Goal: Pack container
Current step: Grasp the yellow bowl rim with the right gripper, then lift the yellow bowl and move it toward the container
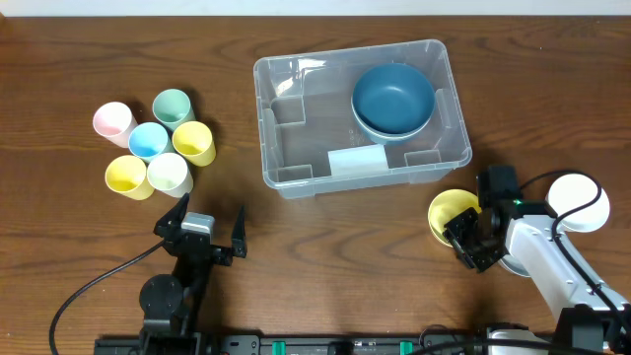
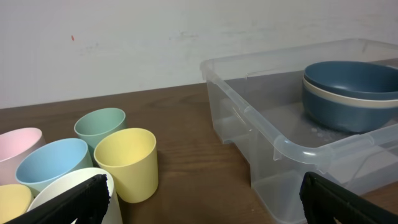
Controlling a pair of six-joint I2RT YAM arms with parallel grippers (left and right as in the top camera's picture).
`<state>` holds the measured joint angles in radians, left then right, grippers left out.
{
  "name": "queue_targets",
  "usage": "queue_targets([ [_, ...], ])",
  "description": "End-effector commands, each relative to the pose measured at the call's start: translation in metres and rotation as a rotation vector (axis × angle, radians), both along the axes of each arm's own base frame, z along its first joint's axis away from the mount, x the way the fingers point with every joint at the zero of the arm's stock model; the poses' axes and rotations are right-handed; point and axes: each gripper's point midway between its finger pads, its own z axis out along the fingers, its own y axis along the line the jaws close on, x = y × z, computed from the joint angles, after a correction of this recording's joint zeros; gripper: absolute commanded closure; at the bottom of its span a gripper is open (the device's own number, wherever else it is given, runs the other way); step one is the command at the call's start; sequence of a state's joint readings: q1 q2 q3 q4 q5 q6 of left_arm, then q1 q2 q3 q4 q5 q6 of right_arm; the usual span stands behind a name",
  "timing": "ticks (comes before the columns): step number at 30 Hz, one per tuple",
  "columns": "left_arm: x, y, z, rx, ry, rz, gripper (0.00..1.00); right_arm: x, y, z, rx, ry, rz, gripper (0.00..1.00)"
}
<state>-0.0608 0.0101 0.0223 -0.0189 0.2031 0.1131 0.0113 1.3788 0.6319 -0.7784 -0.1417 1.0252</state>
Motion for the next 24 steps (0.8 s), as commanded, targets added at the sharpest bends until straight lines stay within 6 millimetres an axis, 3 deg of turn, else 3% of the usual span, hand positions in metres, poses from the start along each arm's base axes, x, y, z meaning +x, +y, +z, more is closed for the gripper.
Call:
queue_targets([
  [1,-0.001,-0.003,-0.015,0.018,0.041,-0.019,0.02,0.002,0.001,0.001,-0.001,-0.013,-0.021,0.66],
  [10,-0.001,-0.003,-0.015,0.018,0.041,-0.019,0.02,0.001,0.0,0.0,-0.014,-0.026,0.099,0.99],
  [16,-0.001,-0.003,-0.015,0.018,0.041,-0.019,0.02,-0.007,0.002,0.0,-0.01,-0.018,0.252,0.99],
  [24,-0.001,-0.003,-0.015,0.018,0.041,-0.019,0.02,0.002,0.022,0.004,-0.004,-0.124,0.692,0.99],
])
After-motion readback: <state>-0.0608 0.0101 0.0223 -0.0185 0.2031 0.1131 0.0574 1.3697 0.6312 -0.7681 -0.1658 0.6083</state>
